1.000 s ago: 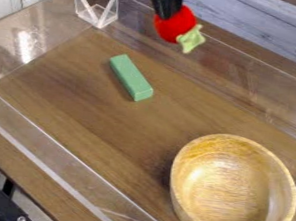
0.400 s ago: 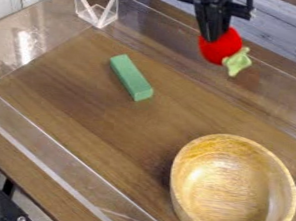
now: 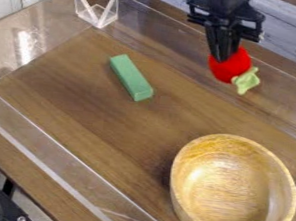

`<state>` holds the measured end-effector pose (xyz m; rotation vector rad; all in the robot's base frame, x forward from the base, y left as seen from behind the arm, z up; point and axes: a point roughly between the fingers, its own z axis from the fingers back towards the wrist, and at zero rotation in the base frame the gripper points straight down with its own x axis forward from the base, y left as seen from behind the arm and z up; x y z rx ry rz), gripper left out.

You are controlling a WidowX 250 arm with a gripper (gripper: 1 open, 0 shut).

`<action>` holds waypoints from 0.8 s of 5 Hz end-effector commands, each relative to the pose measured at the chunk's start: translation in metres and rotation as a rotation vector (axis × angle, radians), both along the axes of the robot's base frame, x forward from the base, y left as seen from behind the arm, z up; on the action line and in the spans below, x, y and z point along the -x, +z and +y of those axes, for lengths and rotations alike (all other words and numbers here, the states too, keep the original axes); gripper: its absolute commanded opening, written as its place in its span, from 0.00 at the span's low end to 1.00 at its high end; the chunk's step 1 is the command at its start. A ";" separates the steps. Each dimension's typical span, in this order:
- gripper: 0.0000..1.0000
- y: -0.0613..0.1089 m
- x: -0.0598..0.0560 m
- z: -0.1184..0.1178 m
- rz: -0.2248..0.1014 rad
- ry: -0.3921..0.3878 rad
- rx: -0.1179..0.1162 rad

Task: Move the red object to the right side of the table

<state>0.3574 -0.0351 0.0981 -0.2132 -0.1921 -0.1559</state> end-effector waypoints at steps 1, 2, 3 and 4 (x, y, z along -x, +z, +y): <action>0.00 0.004 -0.005 -0.008 -0.052 -0.034 -0.004; 0.00 -0.008 -0.005 -0.013 -0.049 -0.050 -0.009; 0.00 -0.016 -0.006 -0.016 -0.037 -0.072 -0.017; 0.00 -0.023 -0.011 -0.017 -0.027 -0.094 -0.034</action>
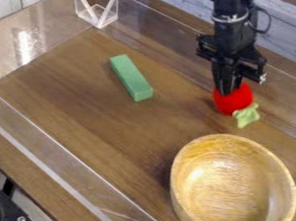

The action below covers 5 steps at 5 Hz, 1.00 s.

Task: Move the red object to the right side of the table

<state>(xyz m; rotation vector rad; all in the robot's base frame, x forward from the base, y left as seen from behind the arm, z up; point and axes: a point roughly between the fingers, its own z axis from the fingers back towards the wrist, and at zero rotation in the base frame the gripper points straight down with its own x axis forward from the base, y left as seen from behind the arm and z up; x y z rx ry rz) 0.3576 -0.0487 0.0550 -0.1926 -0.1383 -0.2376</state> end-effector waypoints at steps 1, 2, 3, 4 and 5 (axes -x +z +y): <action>0.00 0.014 -0.015 -0.005 -0.066 -0.030 -0.022; 1.00 0.019 -0.013 0.001 -0.058 -0.013 -0.038; 1.00 0.024 -0.011 0.007 -0.050 0.004 -0.055; 1.00 0.028 -0.008 0.013 -0.045 0.024 -0.070; 1.00 0.037 -0.005 0.020 -0.050 0.052 -0.090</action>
